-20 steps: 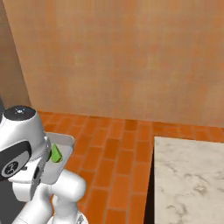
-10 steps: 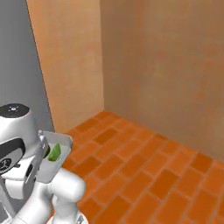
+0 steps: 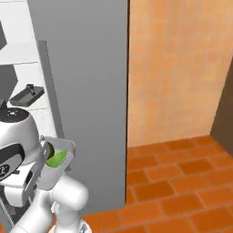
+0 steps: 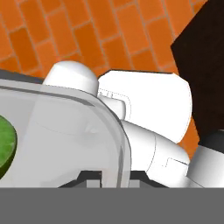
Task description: Take the meat container that has the fish and place it on the second highest rack of the freezer. Then take the vegetable container that has the lemon wedge and lime and place it on the highest rack of the freezer.
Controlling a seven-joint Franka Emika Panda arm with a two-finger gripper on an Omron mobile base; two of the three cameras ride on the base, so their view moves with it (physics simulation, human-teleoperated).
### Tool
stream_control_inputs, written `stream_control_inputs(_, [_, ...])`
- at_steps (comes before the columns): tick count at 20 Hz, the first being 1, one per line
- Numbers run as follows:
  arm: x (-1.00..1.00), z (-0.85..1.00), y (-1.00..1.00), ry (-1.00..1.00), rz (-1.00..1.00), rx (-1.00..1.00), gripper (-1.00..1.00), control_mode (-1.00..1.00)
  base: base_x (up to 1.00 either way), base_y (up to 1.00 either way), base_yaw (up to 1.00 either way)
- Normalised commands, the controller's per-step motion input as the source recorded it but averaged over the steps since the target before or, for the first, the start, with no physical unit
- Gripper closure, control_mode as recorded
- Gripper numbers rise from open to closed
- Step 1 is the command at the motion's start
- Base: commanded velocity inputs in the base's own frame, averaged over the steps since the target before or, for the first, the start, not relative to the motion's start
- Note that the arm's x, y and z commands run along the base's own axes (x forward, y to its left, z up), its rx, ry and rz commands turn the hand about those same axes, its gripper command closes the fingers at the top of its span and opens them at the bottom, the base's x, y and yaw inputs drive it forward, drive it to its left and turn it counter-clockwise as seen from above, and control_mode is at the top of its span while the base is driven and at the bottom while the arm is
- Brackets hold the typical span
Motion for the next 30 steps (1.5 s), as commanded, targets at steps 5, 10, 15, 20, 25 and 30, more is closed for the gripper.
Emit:
stream_control_inputs(5, [0.00, 0.00, 0.00, 0.00, 0.00, 0.00, 1.00, 1.00, 0.20, -0.46, 0.85])
stream_control_inputs(10, [0.00, 0.00, 0.00, 0.00, 0.00, 0.00, 1.00, 1.00, 0.33, -0.76, 0.56])
stream_control_inputs(15, [0.00, 0.00, 0.00, 0.00, 0.00, 0.00, 1.00, 1.00, 0.42, -0.26, 0.37])
stream_control_inputs(20, [0.00, 0.00, 0.00, 0.00, 0.00, 0.00, 1.00, 1.00, 0.14, 0.00, 0.31])
stream_control_inputs(25, [0.00, 0.00, 0.00, 0.00, 0.00, 0.00, 1.00, 1.00, 0.39, -0.04, 0.27])
stream_control_inputs(30, [0.00, 0.00, 0.00, 0.00, 0.00, 0.00, 1.00, 1.00, 0.67, 0.00, 0.34])
